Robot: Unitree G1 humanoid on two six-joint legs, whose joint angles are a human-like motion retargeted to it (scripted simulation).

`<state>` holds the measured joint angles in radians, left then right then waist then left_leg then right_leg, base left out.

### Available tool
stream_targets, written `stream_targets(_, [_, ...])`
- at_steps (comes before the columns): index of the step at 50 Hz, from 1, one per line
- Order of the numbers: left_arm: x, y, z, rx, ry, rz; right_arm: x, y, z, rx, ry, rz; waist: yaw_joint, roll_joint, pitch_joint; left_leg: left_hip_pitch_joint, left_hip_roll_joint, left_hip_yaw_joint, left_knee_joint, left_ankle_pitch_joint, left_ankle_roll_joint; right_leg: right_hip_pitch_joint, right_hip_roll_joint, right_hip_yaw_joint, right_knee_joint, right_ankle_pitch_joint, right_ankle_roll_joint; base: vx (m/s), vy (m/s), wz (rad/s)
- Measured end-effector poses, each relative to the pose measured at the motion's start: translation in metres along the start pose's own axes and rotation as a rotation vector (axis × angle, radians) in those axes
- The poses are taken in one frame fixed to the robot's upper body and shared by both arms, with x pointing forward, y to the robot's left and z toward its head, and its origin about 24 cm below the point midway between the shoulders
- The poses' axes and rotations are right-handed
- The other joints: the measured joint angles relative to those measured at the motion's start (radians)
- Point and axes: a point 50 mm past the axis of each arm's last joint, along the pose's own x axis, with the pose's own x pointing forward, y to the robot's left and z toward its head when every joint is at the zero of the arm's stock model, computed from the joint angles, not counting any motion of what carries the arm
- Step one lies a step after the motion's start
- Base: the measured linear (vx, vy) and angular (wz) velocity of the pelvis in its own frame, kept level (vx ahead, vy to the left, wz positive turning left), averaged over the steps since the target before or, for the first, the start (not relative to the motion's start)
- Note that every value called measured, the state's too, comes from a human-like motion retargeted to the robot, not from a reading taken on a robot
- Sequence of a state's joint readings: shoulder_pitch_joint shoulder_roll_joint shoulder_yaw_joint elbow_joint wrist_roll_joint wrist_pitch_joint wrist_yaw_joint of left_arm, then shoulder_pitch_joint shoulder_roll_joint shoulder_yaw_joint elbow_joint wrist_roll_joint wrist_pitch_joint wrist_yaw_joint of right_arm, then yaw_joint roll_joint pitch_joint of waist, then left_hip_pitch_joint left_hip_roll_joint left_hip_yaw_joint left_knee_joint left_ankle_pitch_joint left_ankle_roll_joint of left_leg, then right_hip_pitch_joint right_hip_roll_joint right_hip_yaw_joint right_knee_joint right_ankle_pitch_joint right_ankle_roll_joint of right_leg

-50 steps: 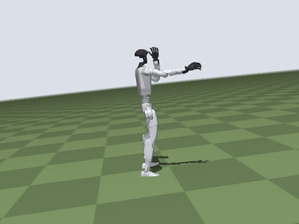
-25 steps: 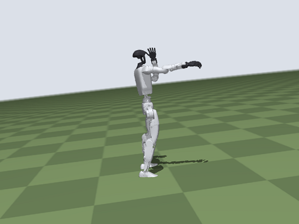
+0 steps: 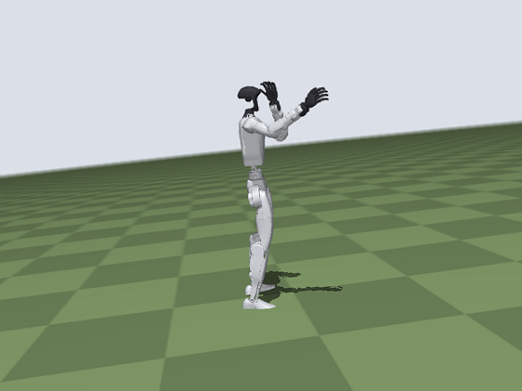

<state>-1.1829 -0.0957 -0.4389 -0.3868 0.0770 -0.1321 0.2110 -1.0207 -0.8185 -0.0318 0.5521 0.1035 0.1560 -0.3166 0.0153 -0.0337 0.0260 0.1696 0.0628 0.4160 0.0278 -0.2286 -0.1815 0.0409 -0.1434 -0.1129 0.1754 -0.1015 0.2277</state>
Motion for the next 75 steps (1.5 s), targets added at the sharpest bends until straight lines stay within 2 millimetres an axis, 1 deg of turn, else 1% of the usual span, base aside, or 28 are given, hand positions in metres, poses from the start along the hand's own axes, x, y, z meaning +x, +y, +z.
stream_targets(1, [0.002, 0.004, 0.004, -0.089, -0.025, 0.076, -0.017, 0.012, 0.039, 0.7, -0.164, -0.037, -0.012, 0.005, 0.006, 0.002, 0.002, 0.011, 0.001, -0.001, -0.001, -0.002, 0.004, 0.009, -0.005, 0.002, -0.001, -0.02, -0.03, -0.64])
stream_targets(2, [0.003, 0.007, 0.007, -0.157, -0.04, 0.131, -0.033, 0.007, 0.057, 1.24, -0.212, -0.092, -0.024, 0.01, 0.009, 0.003, 0.004, 0.023, 0.001, -0.002, -0.002, -0.004, 0.008, 0.019, -0.01, 0.005, -0.001, -0.02, -0.03, -0.63])
stream_targets(4, [0.002, 0.007, 0.008, -0.186, -0.054, 0.143, -0.051, 0.012, 0.076, 1.52, -0.327, 0.024, -0.043, 0.016, 0.007, 0.006, 0.006, 0.047, -0.001, -0.005, 0.0, -0.011, 0.014, 0.041, -0.02, 0.013, 0.004, -0.02, -0.02, -0.64])
stream_targets(8, [-0.001, 0.005, 0.003, -0.174, -0.032, 0.113, -0.049, 0.023, 0.078, 1.529, -0.329, 0.114, -0.071, 0.019, -0.002, 0.011, 0.011, 0.092, -0.002, -0.009, 0.005, -0.019, 0.027, 0.081, -0.045, 0.031, 0.015, -0.02, -0.02, -0.58])
stream_targets(12, [-0.002, 0.005, -0.003, -0.173, 0.012, 0.112, -0.019, 0.03, 0.044, 1.418, -0.073, -0.031, -0.082, 0.018, -0.005, 0.013, 0.017, 0.124, -0.001, -0.012, 0.005, -0.022, 0.038, 0.108, -0.071, 0.051, 0.024, -0.02, -0.02, -0.4])
stream_targets(15, [-0.002, 0.007, -0.003, -0.197, 0.021, 0.137, -0.012, 0.032, 0.032, 1.442, 0.037, -0.1, -0.084, 0.019, 0.002, 0.012, 0.02, 0.135, 0.001, -0.012, 0.003, -0.021, 0.043, 0.119, -0.085, 0.062, 0.028, -0.01, -0.01, -0.15])
stream_targets(18, [-0.002, 0.009, 0.002, -0.209, -0.011, 0.144, -0.031, 0.036, 0.052, 1.541, -0.102, 0.018, -0.085, 0.019, 0.015, 0.011, 0.02, 0.135, 0.001, -0.012, 0.007, -0.019, 0.043, 0.12, -0.09, 0.064, 0.032, 0.0, 0.0, 0.0])
stream_targets(22, [-0.004, 0.011, 0.006, -0.194, -0.055, 0.135, -0.081, 0.036, 0.088, 1.644, -0.421, 0.296, -0.086, 0.018, 0.018, 0.01, 0.021, 0.123, -0.002, -0.01, 0.007, -0.019, 0.044, 0.111, -0.085, 0.058, 0.034, 0.0, 0.0, 0.04])
stream_targets(25, [-0.006, 0.013, 0.003, -0.179, -0.044, 0.142, -0.09, 0.034, 0.087, 1.611, -0.463, 0.312, -0.082, 0.014, 0.007, 0.008, 0.019, 0.11, -0.006, -0.009, 0.007, -0.017, 0.041, 0.1, -0.081, 0.054, 0.034, -0.01, 0.0, 0.21])
stream_targets(30, [-0.005, 0.011, -0.007, -0.172, 0.027, 0.15, -0.049, 0.043, 0.034, 1.467, -0.062, -0.028, -0.066, 0.001, -0.004, 0.003, 0.018, 0.087, -0.008, -0.006, 0.007, -0.013, 0.037, 0.078, -0.079, 0.05, 0.023, -0.01, 0.0, 0.24])
stream_targets(33, [-0.004, 0.008, -0.011, -0.142, 0.071, 0.121, -0.024, 0.049, -0.007, 1.134, 0.211, -0.114, -0.049, -0.009, -0.003, 0.001, 0.018, 0.076, -0.006, -0.004, 0.005, -0.008, 0.035, 0.066, -0.078, 0.048, 0.016, -0.01, 0.0, 0.2])
stream_targets(34, [-0.004, 0.005, -0.011, -0.075, 0.074, 0.047, -0.019, 0.056, -0.018, 0.622, 0.181, 0.079, -0.042, -0.013, -0.002, 0.002, 0.017, 0.074, -0.007, -0.004, 0.005, -0.008, 0.033, 0.065, -0.075, 0.047, 0.018, 0.0, 0.0, 0.0])
stream_targets(35, [-0.006, 0.0, -0.013, 0.016, 0.083, -0.053, -0.018, 0.053, -0.048, -0.074, 0.239, 0.285, -0.034, -0.017, -0.001, 0.003, 0.014, 0.071, -0.008, -0.003, 0.007, -0.008, 0.031, 0.064, -0.071, 0.045, 0.021, 0.0, 0.0, 0.0])
stream_targets(37, [-0.008, -0.005, -0.009, 0.114, 0.041, -0.13, -0.021, 0.047, -0.061, -0.886, 0.116, 0.531, -0.025, -0.02, -0.004, 0.002, 0.012, 0.065, -0.009, -0.003, 0.005, -0.008, 0.028, 0.059, -0.067, 0.042, 0.027, 0.0, 0.0, 0.09])
stream_targets(40, [-0.009, 0.0, 0.0, 0.116, -0.014, -0.067, -0.034, 0.065, -0.036, -0.992, -0.153, 0.51, -0.018, -0.02, -0.003, -0.001, 0.01, 0.053, -0.008, -0.002, 0.003, -0.004, 0.024, 0.048, -0.067, 0.038, 0.032, 0.0, -0.01, 0.2])
stream_targets(46, [-0.012, 0.007, 0.01, 0.133, -0.085, 0.024, -0.086, 0.102, 0.039, -1.049, -0.782, 0.453, 0.003, -0.016, -0.01, -0.006, 0.015, 0.032, -0.011, 0.003, -0.003, 0.004, 0.028, 0.026, -0.071, 0.036, 0.034, 0.0, -0.01, 0.13])
stream_targets(49, [-0.013, 0.005, 0.004, 0.146, -0.066, 0.019, -0.079, 0.103, 0.041, -1.119, -0.777, 0.396, 0.019, -0.021, -0.018, -0.01, 0.013, 0.017, -0.009, 0.003, -0.001, 0.009, 0.024, 0.012, -0.073, 0.034, 0.034, 0.0, 0.01, 0.26])
stream_targets(52, [-0.011, 0.0, -0.005, 0.132, -0.018, -0.027, -0.048, 0.098, 0.018, -1.119, -0.524, 0.395, 0.035, -0.03, -0.021, -0.014, 0.006, -0.004, -0.007, 0.003, 0.004, 0.017, 0.013, -0.005, -0.071, 0.031, 0.032, 0.0, 0.03, 0.34])
stream_targets(55, [-0.008, -0.007, -0.015, 0.108, 0.043, -0.106, -0.024, 0.088, -0.007, -1.005, -0.2, 0.484, 0.051, -0.034, -0.02, -0.018, 0.005, -0.022, -0.003, 0.005, 0.002, 0.026, 0.01, -0.023, -0.072, 0.029, 0.022, -0.01, 0.01, 0.32])
stream_targets(58, [-0.006, -0.01, -0.017, 0.066, 0.071, -0.13, -0.016, 0.079, -0.004, -0.792, -0.101, 0.462, 0.062, -0.037, -0.018, -0.023, 0.003, -0.041, -0.003, 0.01, 0.0, 0.033, 0.005, -0.042, -0.076, 0.028, 0.013, -0.01, 0.01, 0.33])
stream_targets(59, [-0.003, -0.008, -0.015, 0.005, 0.063, -0.083, -0.023, 0.087, 0.015, -0.345, -0.144, 0.407, 0.062, -0.037, -0.01, -0.025, 0.002, -0.049, -0.002, 0.011, -0.001, 0.037, 0.004, -0.05, -0.077, 0.026, 0.009, -0.01, 0.0, 0.38])
stream_targets(61, [0.003, 0.0, -0.007, -0.15, 0.025, 0.06, -0.054, 0.085, 0.066, 0.936, -0.16, 0.278, 0.059, -0.034, 0.005, -0.029, 0.002, -0.065, 0.0, 0.013, -0.006, 0.046, 0.002, -0.067, -0.083, 0.024, 0.003, 0.0, -0.01, 0.39])
stream_targets(62, [0.004, 0.003, -0.003, -0.204, 0.001, 0.112, -0.071, 0.074, 0.076, 1.416, -0.145, 0.235, 0.057, -0.033, 0.01, -0.032, 0.002, -0.071, 0.001, 0.014, -0.009, 0.049, 0.001, -0.074, -0.086, 0.024, 0.003, 0.0, 0.0, 0.33])
stream_targets(63, [0.003, 0.004, -0.001, -0.216, -0.017, 0.122, -0.089, 0.07, 0.087, 1.543, -0.224, 0.32, 0.056, -0.033, 0.011, -0.034, 0.0, -0.077, 0.0, 0.016, -0.009, 0.05, -0.001, -0.08, -0.087, 0.023, 0.005, 0.0, 0.01, 0.28])
stream_targets(66, [-0.001, 0.007, 0.003, -0.215, -0.048, 0.135, -0.137, 0.056, 0.116, 1.682, -0.45, 0.565, 0.054, -0.032, 0.009, -0.04, -0.006, -0.088, -0.003, 0.018, -0.009, 0.051, -0.006, -0.09, -0.092, 0.022, 0.012, 0.0, 0.01, 0.14])
stream_targets(69, [-0.005, 0.011, 0.002, -0.195, -0.045, 0.146, -0.158, 0.042, 0.126, 1.692, -0.582, 0.62, 0.052, -0.03, 0.001, -0.044, -0.01, -0.092, -0.006, 0.019, -0.006, 0.05, -0.009, -0.095, -0.096, 0.023, 0.018, 0.0, 0.0, 0.0])
stream_targets(72, [-0.006, 0.014, -0.003, -0.176, -0.021, 0.152, -0.147, 0.037, 0.119, 1.645, -0.564, 0.471, 0.049, -0.028, -0.007, -0.046, -0.012, -0.092, -0.007, 0.018, -0.002, 0.049, -0.01, -0.095, -0.1, 0.024, 0.019, 0.0, 0.0, 0.0])
stream_targets(75, [-0.004, 0.015, -0.008, -0.178, 0.015, 0.154, -0.121, 0.041, 0.101, 1.581, -0.403, 0.27, 0.046, -0.027, -0.012, -0.046, -0.012, -0.086, -0.006, 0.017, 0.001, 0.048, -0.01, -0.091, -0.102, 0.027, 0.016, 0.0, 0.0, 0.0])
